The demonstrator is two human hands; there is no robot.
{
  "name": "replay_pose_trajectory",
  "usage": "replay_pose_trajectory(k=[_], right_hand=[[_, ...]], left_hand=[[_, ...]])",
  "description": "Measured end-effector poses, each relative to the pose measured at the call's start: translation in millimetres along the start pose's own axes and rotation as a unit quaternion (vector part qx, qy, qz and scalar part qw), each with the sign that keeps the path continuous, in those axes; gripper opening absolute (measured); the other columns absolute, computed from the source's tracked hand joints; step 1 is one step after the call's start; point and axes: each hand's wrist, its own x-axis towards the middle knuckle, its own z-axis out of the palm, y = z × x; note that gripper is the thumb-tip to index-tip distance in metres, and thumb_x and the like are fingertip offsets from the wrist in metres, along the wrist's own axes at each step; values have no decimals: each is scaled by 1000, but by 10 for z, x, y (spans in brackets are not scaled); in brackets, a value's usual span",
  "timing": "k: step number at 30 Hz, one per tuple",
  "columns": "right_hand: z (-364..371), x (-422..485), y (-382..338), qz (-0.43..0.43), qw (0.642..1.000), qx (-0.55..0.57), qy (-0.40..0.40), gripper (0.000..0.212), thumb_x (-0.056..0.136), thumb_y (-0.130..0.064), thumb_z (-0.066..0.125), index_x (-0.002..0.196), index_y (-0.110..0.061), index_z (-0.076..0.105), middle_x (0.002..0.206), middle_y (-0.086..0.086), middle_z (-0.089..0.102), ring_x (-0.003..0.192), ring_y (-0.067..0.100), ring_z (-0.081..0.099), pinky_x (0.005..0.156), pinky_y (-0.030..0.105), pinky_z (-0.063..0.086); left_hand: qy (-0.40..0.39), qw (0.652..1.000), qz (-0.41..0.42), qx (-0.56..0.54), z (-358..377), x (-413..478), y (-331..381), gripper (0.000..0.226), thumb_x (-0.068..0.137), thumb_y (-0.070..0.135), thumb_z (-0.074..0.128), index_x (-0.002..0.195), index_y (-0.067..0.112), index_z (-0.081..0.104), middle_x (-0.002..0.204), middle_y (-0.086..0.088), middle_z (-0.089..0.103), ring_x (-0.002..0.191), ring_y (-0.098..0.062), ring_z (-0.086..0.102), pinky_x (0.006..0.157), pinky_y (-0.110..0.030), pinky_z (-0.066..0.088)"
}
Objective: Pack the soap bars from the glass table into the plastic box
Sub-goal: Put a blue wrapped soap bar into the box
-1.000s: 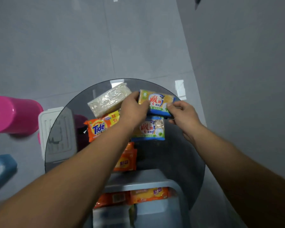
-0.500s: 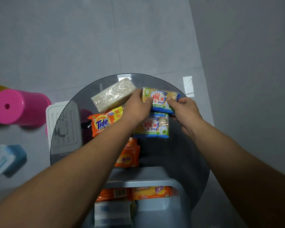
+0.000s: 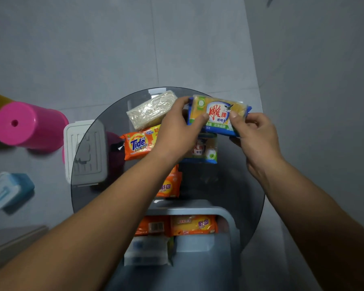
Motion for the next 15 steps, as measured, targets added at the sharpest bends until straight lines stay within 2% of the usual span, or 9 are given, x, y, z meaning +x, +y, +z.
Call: replay_pose_trajectory(k=[3, 6, 10, 15], right_hand=[[-102, -444, -111, -29, 1000, -9, -6, 35, 87, -36, 74, 109, -12, 63, 102, 3, 76, 88, 10, 76, 74, 27, 62], [-216, -984, -131, -59, 998, -11, -18, 35, 83, -38, 75, 106, -15, 64, 99, 2, 77, 86, 8, 77, 66, 19, 59], [-354, -1675, 8, -68, 997, -17, -36, 42, 75, -46, 75, 102, -16, 65, 97, 3, 78, 88, 12, 77, 69, 25, 61], [-394, -2301, 473, -34, 996, -61, -49, 35, 75, -43, 74, 96, -16, 65, 93, -2, 79, 84, 10, 77, 66, 22, 60]], left_hand=[[-4, 999, -5, -38, -181, -415, 94, 60, 93, 37, 70, 145, 23, 45, 132, 5, 65, 110, -7, 67, 84, -27, 62], [-10, 997, -3, -71, -384, -952, 135, 56, 91, 35, 72, 142, 21, 52, 123, 11, 70, 107, 0, 68, 85, -20, 60], [-17, 994, -18, -108, -629, -1630, 50, 44, 87, 35, 78, 127, 29, 62, 111, 16, 75, 102, 5, 70, 81, -18, 59], [-43, 989, -99, -101, -753, -2286, -376, 41, 84, 32, 81, 121, 31, 63, 106, 14, 77, 96, 5, 72, 78, -16, 59]])
